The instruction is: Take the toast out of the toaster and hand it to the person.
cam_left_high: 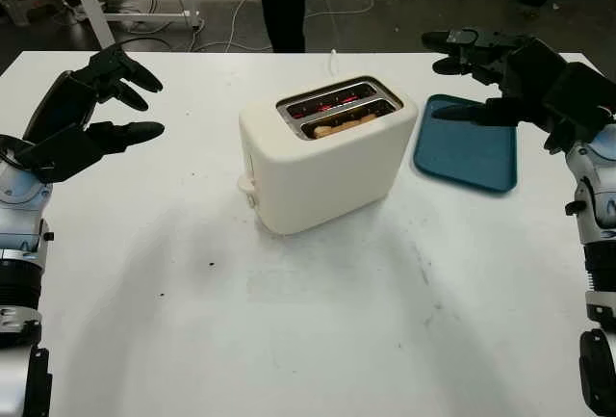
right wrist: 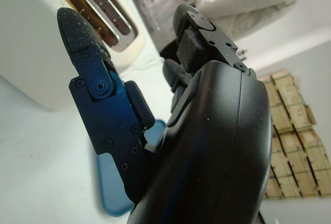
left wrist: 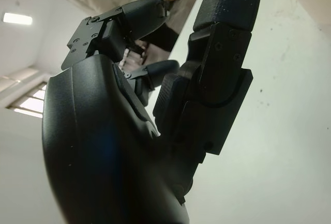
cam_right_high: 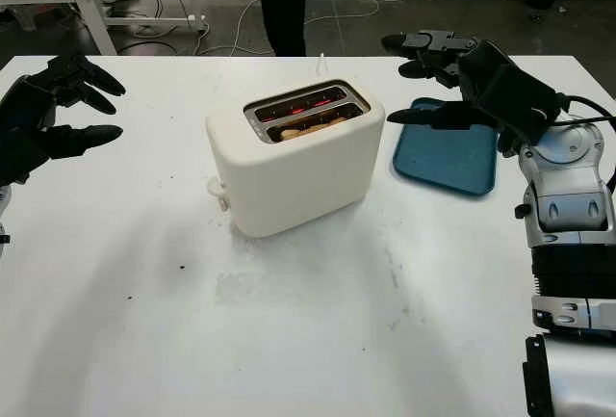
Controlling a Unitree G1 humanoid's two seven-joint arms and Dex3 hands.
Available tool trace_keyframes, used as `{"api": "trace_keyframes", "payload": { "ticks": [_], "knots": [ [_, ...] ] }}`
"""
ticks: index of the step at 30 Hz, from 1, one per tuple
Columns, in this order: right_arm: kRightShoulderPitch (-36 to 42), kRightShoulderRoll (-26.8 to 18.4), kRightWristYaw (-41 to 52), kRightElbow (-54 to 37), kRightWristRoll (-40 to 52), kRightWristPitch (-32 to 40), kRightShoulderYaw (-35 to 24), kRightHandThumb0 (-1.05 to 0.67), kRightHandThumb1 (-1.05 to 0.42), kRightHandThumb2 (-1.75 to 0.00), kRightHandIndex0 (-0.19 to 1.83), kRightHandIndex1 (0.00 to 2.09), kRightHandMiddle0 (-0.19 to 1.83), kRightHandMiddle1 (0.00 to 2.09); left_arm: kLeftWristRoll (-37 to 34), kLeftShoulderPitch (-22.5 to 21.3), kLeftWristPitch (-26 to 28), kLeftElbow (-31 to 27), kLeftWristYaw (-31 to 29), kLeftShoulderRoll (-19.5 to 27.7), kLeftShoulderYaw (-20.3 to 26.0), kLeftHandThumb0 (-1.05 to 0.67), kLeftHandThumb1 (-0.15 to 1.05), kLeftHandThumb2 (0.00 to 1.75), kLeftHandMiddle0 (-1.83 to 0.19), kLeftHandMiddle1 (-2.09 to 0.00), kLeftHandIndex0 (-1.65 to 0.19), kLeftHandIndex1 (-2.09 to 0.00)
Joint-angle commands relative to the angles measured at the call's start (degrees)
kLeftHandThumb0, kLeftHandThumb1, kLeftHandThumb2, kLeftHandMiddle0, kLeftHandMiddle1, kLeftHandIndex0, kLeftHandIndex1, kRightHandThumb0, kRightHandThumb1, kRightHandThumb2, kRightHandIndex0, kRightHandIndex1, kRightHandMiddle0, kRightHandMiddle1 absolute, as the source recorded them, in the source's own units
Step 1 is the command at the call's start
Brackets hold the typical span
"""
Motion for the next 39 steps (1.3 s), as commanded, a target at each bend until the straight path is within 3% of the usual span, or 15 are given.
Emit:
{"api": "trace_keyframes", "payload": {
  "ticks": [1, 39],
  "knots": [
    [-0.1, 0.0, 0.4, 0.3, 0.5, -0.7, -0.2, -0.66, -0.69, 0.00, 0.01, 0.83, 0.46, 0.01, 0.2, -0.2, 0.7, -0.7, 0.4, 0.2, 0.0, -1.05, 0.92, 0.13, -0.25, -1.51, -0.20, -1.43],
    [0.2, 0.1, -0.1, -0.4, 0.1, -0.4, -0.2, -0.68, -0.71, 0.00, 0.01, 0.81, 0.45, 0.00, -0.6, 0.2, 1.4, -1.2, -0.1, 0.2, 0.4, -1.05, 0.92, 0.11, -0.24, -1.51, -0.21, -1.40]
  ]
}}
